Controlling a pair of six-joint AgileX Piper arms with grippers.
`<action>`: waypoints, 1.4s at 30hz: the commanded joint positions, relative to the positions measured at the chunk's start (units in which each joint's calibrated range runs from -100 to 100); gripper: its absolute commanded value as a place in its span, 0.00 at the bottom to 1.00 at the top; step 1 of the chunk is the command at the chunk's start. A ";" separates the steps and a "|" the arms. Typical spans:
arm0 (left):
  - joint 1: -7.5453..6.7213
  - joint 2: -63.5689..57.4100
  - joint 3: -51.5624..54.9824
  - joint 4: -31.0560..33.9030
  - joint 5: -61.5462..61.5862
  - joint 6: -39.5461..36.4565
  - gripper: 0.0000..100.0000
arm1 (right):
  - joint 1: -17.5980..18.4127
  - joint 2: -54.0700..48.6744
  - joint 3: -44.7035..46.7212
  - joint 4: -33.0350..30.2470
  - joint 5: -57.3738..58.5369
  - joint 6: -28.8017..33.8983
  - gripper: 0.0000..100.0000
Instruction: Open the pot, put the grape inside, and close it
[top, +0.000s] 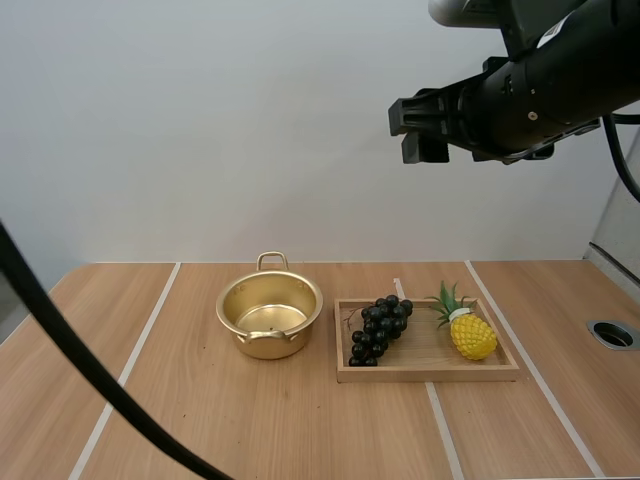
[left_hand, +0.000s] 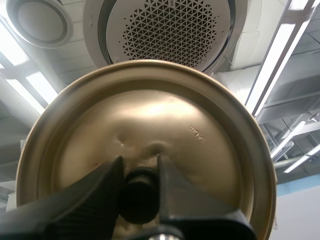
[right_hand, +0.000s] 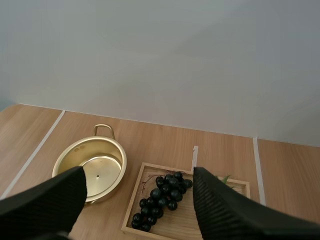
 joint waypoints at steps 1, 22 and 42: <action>0.02 0.00 -0.29 0.37 -1.31 -0.07 0.00 | -0.26 0.56 -0.37 4.44 0.52 0.16 1.00; 0.02 0.00 -0.29 0.37 -1.31 -0.07 0.00 | -0.26 30.14 -0.37 2.21 -1.06 16.48 1.00; 0.02 0.00 -0.29 0.37 -1.31 -0.07 0.00 | 1.07 36.05 -0.22 -9.55 -1.15 37.49 1.00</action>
